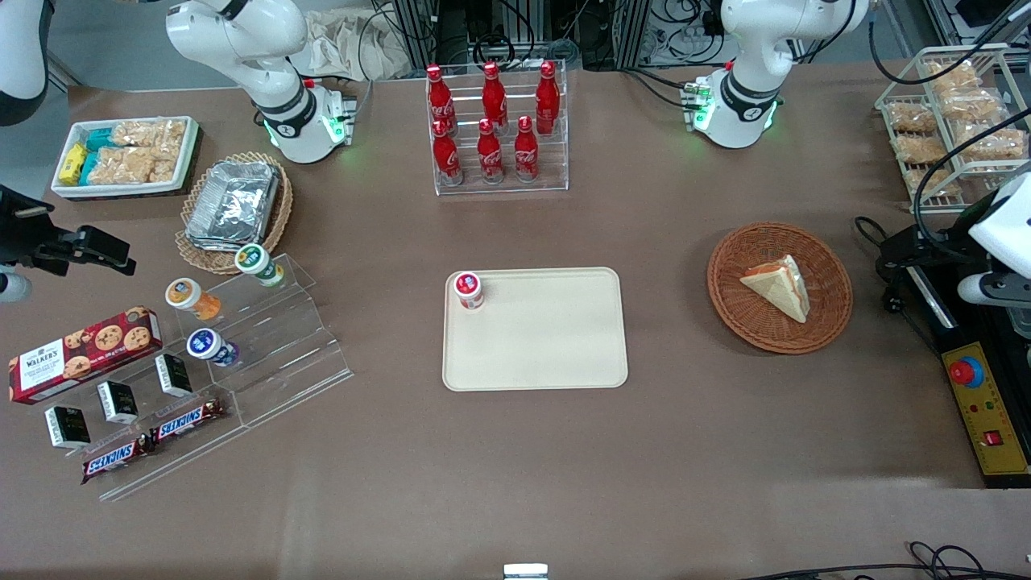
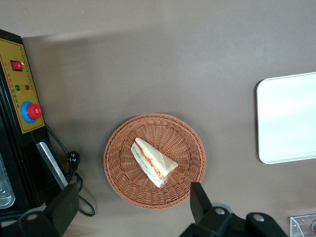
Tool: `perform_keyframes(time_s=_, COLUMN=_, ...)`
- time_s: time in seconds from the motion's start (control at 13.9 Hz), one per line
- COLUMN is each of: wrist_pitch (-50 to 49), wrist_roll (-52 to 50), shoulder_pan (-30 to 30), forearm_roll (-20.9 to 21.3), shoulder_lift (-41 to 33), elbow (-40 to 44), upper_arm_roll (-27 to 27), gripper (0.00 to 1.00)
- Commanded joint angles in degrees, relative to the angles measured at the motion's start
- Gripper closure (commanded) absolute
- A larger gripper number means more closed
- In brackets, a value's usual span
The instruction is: Place sandwich from basket to tray
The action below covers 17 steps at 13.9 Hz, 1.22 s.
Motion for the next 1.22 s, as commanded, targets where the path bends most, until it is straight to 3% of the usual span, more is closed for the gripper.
perform_keyframes(time_s=0.0, wrist_pitch=-0.99, wrist_roll=-0.91, shoulder_pan=-0.04, forearm_roll=-0.92, shoulder_lift=1.1, elbow=2.32, upper_arm_roll=-0.13, gripper=0.0)
perform_keyframes(time_s=1.15, wrist_pitch=-3.8, wrist_roll=-4.77, shoulder_pan=-0.13, forearm_roll=-0.93, shoulder_lift=-0.91, elbow=-0.74, upper_arm_roll=-0.13, gripper=0.0)
